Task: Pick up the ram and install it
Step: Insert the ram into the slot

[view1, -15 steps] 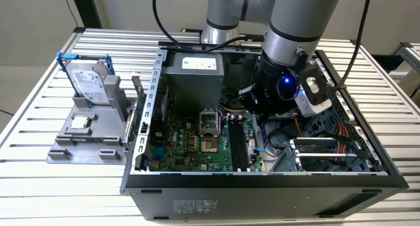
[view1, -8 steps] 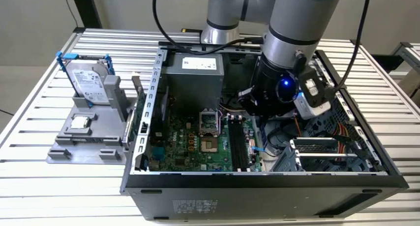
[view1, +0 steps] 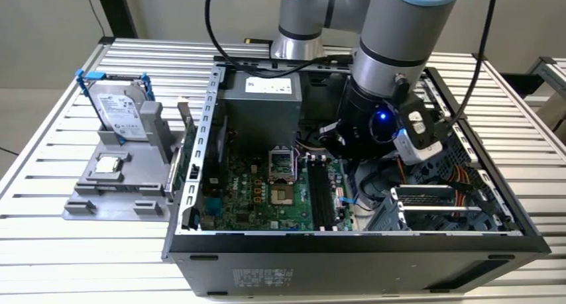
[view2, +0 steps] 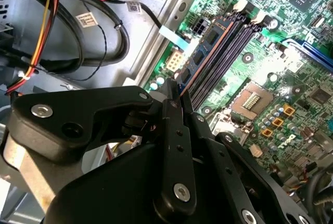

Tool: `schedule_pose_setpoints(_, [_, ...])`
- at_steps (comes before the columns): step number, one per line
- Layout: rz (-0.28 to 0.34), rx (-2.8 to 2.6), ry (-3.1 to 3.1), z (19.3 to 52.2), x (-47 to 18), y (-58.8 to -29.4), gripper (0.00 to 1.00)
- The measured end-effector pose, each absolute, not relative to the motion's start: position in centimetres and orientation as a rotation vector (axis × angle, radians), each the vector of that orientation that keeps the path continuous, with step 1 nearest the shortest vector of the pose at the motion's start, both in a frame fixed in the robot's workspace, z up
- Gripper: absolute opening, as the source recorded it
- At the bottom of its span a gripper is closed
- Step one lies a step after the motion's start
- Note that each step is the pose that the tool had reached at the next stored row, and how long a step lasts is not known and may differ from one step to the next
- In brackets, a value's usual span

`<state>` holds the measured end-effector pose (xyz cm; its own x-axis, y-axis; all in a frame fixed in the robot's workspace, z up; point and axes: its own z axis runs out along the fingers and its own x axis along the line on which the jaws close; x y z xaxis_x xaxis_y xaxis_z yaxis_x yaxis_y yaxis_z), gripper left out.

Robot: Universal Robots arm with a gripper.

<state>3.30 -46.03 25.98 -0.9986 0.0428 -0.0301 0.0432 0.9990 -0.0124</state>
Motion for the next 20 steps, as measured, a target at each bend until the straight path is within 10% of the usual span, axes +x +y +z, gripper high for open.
schedule_pose_setpoints(20, [-0.024,0.066,3.113,24.3,2.8,-46.2,0.00])
